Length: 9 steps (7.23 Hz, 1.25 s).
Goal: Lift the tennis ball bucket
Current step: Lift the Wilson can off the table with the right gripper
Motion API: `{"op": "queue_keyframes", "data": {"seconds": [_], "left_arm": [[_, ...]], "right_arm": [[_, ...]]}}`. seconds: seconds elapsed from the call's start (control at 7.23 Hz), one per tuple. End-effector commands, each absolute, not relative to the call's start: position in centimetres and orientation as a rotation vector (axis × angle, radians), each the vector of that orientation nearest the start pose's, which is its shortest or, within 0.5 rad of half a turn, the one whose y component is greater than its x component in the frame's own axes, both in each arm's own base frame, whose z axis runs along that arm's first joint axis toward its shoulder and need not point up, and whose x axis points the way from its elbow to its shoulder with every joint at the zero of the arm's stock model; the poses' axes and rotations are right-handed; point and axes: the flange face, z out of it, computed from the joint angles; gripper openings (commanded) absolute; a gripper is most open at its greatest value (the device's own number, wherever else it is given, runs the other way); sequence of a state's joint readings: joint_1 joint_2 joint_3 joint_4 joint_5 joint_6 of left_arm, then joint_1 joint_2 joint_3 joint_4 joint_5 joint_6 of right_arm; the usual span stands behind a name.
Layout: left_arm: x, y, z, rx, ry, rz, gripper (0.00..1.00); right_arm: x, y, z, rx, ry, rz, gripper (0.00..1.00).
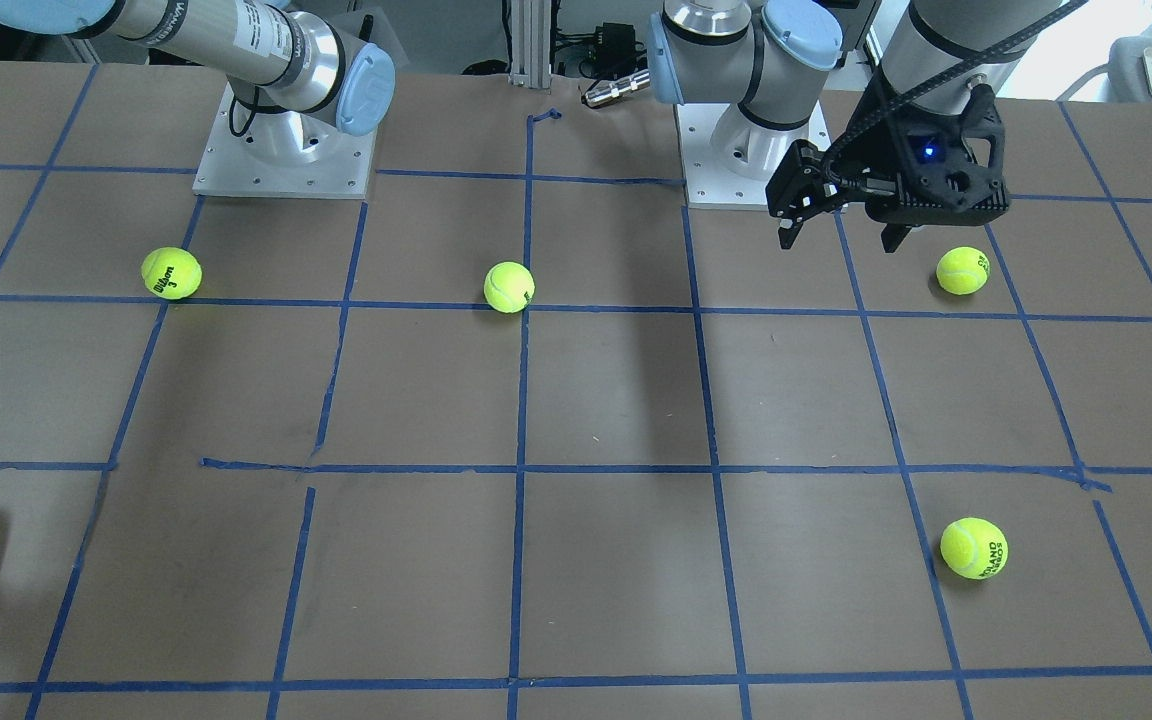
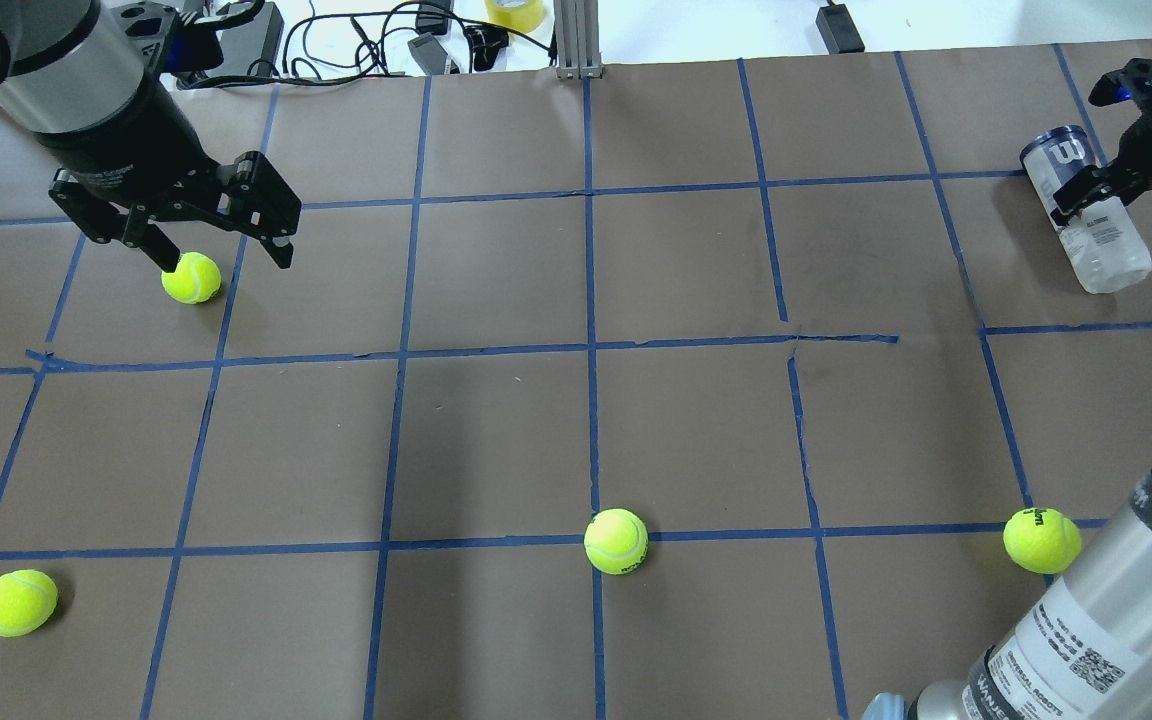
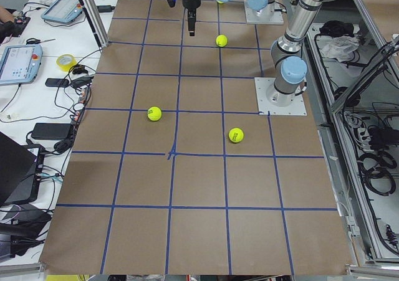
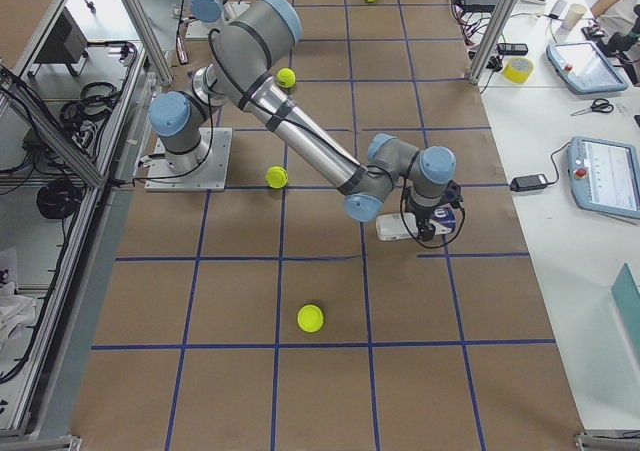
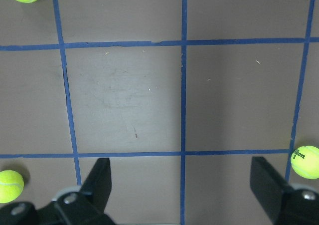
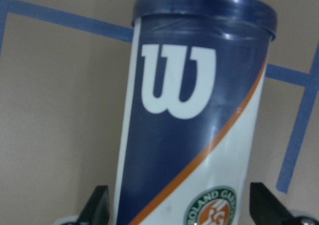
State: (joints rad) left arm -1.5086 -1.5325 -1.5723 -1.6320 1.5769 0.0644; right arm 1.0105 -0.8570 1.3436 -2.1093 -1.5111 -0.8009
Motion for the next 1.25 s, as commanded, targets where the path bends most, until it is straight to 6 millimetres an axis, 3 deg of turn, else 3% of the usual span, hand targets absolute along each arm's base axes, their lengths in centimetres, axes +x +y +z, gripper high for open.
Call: {"op": "queue_keyframes", "data": {"seconds": [0.0, 0.14, 0.28, 0.69, 1.11], "left_arm": [[-10.3, -48.0, 50.0, 0.003, 3.137, 0.039, 1.0], [-10.3, -48.0, 50.0, 0.003, 3.137, 0.037, 1.0], [-10.3, -48.0, 50.0, 0.003, 3.137, 0.039, 1.0], [-10.3, -48.0, 50.0, 0.003, 3.137, 0.037, 1.0], [-10.0, -48.1, 50.0, 0.003, 3.137, 0.037, 1.0]], "right_arm": [[-26.8, -69.3, 20.4, -0.324, 3.093, -0.132, 0.95], [-26.8, -69.3, 20.2, -0.232, 3.095, -0.131, 0.89], [-27.0, -69.4, 19.2, -0.195, 3.09, -0.115, 0.89], [-27.0, -69.4, 19.4, -0.071, 3.104, -0.107, 0.89], [-27.0, -69.3, 19.4, -0.066, 3.112, -0.1, 0.82]]}}
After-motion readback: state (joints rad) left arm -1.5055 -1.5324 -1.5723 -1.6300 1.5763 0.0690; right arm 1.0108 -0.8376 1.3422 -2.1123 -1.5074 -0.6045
